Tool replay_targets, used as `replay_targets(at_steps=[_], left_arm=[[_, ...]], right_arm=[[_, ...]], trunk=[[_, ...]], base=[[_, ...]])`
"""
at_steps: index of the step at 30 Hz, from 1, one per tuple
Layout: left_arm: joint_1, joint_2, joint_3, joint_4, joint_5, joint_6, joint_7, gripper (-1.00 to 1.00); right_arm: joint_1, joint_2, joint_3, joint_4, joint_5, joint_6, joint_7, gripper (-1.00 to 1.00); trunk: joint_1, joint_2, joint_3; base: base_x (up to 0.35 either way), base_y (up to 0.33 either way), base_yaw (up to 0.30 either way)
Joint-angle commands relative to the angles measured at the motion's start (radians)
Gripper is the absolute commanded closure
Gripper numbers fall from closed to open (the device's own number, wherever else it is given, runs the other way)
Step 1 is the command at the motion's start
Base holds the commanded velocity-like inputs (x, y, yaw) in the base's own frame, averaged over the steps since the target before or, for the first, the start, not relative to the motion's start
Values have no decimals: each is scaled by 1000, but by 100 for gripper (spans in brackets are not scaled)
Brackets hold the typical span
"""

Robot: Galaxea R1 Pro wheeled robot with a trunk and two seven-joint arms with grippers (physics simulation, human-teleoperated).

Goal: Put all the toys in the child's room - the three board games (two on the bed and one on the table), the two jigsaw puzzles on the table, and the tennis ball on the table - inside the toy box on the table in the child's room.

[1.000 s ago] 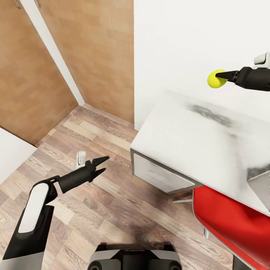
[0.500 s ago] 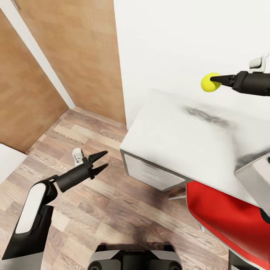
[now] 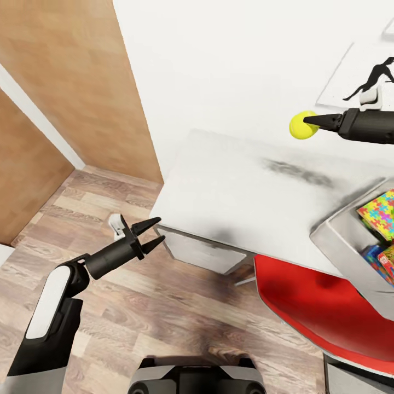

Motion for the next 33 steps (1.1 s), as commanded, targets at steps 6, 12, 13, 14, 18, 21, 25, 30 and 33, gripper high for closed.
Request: replay_targets(at_steps=[6,12,13,14,18,21,25,30,33], left_arm=[[-2,0,-3,0,5,4,16,-100],[-3,0,-4,0,5,4,59,-100],[-3,-1,-4,0,5,4,70,-100],[-3,-1,-4,0,5,3,81,-100],[-4,-2,-5,0,6,3,103,-100],[-4,-4,-6,0,6,3,114,-100],[-7,-4,-22,0,5,4,121,-100],[-11,-3,-42,0,5,3,123,-100],[-11,-2,-49,0,4,3,125,-100]], right_arm=[[-1,-11,4,0,2,1,10,100],[-1,-24,7,0,-1,1,10,100],[-1,-27,7,0,-1,1,10,100],[-2,-30,8,0,-2,1,10,100],[-2,-42,10,0,-7,1,10,100],[-1,-54,19,0,-27,1,11,100],[-1,-74,41,-1,-67,1,10,100],[-1,-98,65,-4,-105,1,10,100],[-1,-110,81,-7,-124,1,10,100]], trunk=[[0,-1,1],[0,-1,3],[0,-1,4],[0,-1,4],[0,-1,5],[0,-1,6],[0,-1,8],[0,-1,9],[0,-1,9]], base=[[0,0,-284],[0,0,-285],[0,0,-285],[0,0,-285],[0,0,-285],[0,0,-285],[0,0,-285],[0,0,-285],[0,0,-285]])
